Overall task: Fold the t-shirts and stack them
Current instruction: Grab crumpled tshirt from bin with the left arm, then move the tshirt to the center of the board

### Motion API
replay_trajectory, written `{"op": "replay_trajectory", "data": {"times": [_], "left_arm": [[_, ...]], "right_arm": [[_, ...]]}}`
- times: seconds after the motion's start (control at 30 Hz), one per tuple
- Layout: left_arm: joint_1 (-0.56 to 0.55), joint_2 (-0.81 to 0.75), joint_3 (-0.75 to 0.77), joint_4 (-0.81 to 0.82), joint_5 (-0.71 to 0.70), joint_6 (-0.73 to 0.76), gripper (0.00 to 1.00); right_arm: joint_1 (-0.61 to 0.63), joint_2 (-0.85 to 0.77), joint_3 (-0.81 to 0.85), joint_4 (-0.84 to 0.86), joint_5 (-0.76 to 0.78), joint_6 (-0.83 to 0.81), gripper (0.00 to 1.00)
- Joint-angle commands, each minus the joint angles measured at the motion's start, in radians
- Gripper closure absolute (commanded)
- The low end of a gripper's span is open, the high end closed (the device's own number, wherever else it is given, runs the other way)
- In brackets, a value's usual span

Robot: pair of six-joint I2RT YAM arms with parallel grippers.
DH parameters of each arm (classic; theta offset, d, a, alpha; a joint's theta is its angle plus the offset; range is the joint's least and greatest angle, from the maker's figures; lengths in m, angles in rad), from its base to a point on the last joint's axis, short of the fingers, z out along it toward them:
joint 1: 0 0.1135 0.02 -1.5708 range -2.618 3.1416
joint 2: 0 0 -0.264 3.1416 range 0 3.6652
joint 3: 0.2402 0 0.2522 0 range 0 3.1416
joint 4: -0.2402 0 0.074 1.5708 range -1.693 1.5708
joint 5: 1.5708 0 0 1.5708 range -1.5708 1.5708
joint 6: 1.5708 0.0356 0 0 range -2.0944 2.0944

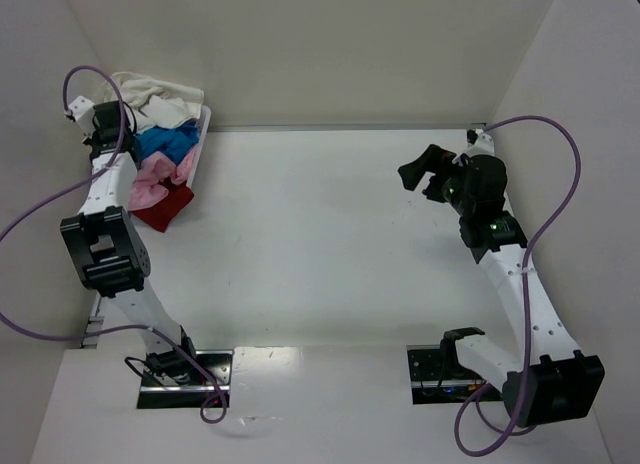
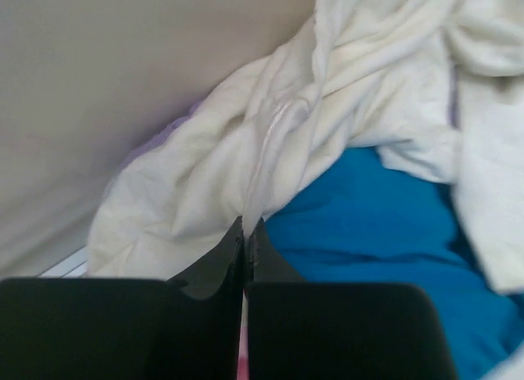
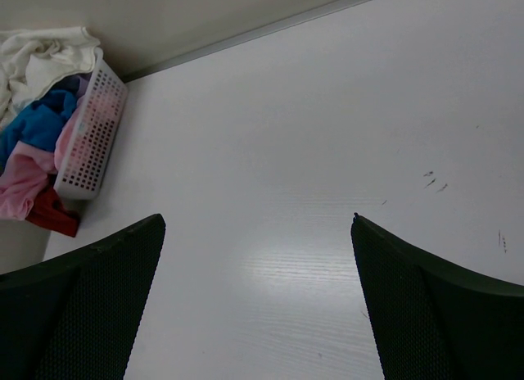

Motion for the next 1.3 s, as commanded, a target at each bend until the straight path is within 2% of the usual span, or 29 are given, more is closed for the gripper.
{"op": "replay_trajectory", "data": {"times": [0.0, 0.17, 0.2, 0.23, 0.33, 0.43, 0.47, 0.57, 0.6, 0.7, 0.8, 0.9, 1.03, 1.27], "left_arm": [[-0.02, -0.158, 0.078, 0.001, 0.074, 0.068, 1.0], [-0.03, -0.225, 0.346, -0.161, 0.404, 0.126, 1.0], [-0.03, -0.234, 0.459, -0.219, 0.466, 0.138, 1.0], [-0.042, -0.235, 0.523, -0.252, 0.569, 0.138, 1.0], [-0.119, -0.253, 0.691, -0.336, 0.707, 0.161, 1.0], [-0.194, -0.314, 0.701, -0.361, 0.824, 0.123, 1.0], [-0.208, -0.329, 0.685, -0.372, 0.946, 0.108, 1.0], [-0.34, -0.408, 0.611, -0.361, 1.092, 0.078, 1.0], [-0.422, -0.431, 0.558, -0.352, 1.119, 0.091, 1.0], [-0.484, -0.539, 0.461, -0.352, 1.154, 0.091, 1.0], [-0.484, -0.679, 0.295, -0.338, 1.163, 0.114, 1.0], [-0.484, -0.8, 0.133, -0.338, 1.108, 0.137, 0.97], [-0.484, -0.801, 0.039, -0.329, 1.044, 0.187, 0.97], [-0.484, -0.643, 0.043, -0.33, 0.793, 0.319, 0.99]], "right_arm": [[0.007, -0.038, -0.012, 0.067, -0.016, 0.018, 0.0], [0.007, -0.07, -0.021, 0.114, -0.073, 0.029, 0.0], [0.007, -0.081, -0.021, 0.114, -0.102, 0.041, 0.0], [0.007, -0.095, -0.021, 0.132, -0.122, 0.05, 0.0], [0.007, -0.107, -0.021, 0.195, -0.175, 0.089, 0.0], [0.007, -0.132, -0.021, 0.267, -0.227, 0.145, 0.0], [0.007, -0.132, -0.021, 0.283, -0.24, 0.164, 0.0], [0.017, -0.15, -0.021, 0.309, -0.277, 0.192, 0.0], [0.03, -0.173, -0.021, 0.309, -0.277, 0.192, 0.0], [0.055, -0.231, -0.021, 0.235, -0.257, 0.15, 0.0], [0.055, -0.283, -0.021, 0.146, -0.22, 0.124, 0.0], [0.055, -0.33, -0.021, 0.096, -0.22, 0.124, 0.0], [0.064, -0.356, -0.021, 0.047, -0.232, 0.124, 0.0], [0.064, -0.365, -0.031, -0.002, -0.197, 0.075, 0.0]]}}
